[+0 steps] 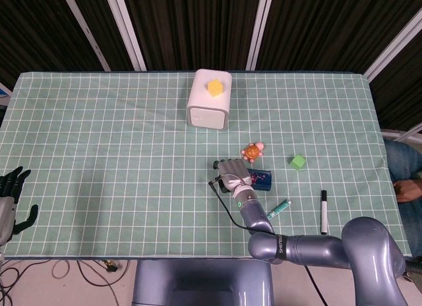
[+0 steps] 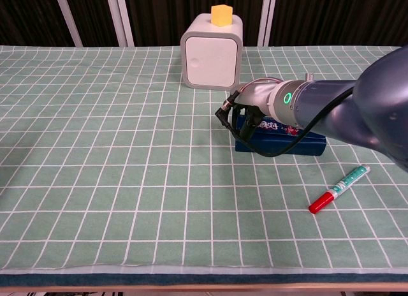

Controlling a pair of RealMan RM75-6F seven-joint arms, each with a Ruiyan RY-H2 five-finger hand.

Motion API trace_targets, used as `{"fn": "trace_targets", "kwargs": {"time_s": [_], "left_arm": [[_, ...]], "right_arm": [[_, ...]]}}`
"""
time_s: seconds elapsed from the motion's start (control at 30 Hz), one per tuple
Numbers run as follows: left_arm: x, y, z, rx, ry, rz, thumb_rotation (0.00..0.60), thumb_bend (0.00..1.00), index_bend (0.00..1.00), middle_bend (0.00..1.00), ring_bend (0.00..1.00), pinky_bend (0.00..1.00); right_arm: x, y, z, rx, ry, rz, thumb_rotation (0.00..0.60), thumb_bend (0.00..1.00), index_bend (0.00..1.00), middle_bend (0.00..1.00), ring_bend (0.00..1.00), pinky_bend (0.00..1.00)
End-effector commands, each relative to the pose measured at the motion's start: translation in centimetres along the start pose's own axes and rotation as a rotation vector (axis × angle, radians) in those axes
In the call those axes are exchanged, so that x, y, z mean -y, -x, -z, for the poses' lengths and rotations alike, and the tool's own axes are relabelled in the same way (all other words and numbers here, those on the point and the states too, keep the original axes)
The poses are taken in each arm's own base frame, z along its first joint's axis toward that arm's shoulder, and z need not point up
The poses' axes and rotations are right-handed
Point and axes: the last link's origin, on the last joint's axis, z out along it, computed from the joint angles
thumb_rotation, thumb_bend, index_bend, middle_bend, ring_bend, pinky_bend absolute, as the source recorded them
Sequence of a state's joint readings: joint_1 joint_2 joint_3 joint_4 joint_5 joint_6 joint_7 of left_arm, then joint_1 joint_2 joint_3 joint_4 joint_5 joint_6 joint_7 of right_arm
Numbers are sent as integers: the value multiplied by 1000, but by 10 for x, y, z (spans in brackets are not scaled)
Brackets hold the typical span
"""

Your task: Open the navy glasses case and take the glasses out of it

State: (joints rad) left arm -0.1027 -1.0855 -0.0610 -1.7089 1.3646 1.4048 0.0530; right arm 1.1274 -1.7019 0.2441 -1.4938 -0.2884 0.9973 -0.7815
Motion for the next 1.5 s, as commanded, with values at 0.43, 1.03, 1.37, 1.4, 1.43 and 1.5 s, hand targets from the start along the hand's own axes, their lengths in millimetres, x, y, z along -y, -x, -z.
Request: {"fn": "trace_targets", "kwargs": {"time_s": [0.43, 1.03, 1.37, 1.4, 1.43, 1.5], "left_arm": [[0, 0, 0, 3, -3, 0, 600, 435, 49, 0, 0, 0], [0, 0, 0, 2, -4, -3, 600, 435, 47, 0, 0, 0], [0, 0, 1, 2, -3, -2, 600, 436, 47, 0, 0, 0], [0, 0, 1, 2, -4, -2, 600, 435, 47, 0, 0, 0], [0, 0, 1, 3, -4, -2, 600, 435, 47, 0, 0, 0], [0, 0, 1, 4, -4, -1, 600, 435, 47, 0, 0, 0]], "right_arm": [[-1, -2, 1, -1, 0, 5, 600, 438, 309, 305, 589, 343], [-3, -1, 3, 14, 14, 45, 600, 347, 310, 221, 199, 252], [-9, -6, 2, 0, 33, 73, 600, 347, 310, 220, 196, 249], [-10, -7, 3, -4, 35, 78, 600, 347, 309, 220, 196, 249], [-10, -8, 3, -9, 36, 82, 600, 347, 309, 220, 196, 249], [-12, -10, 3, -17, 38, 92, 600, 347, 308, 221, 197, 249]]}}
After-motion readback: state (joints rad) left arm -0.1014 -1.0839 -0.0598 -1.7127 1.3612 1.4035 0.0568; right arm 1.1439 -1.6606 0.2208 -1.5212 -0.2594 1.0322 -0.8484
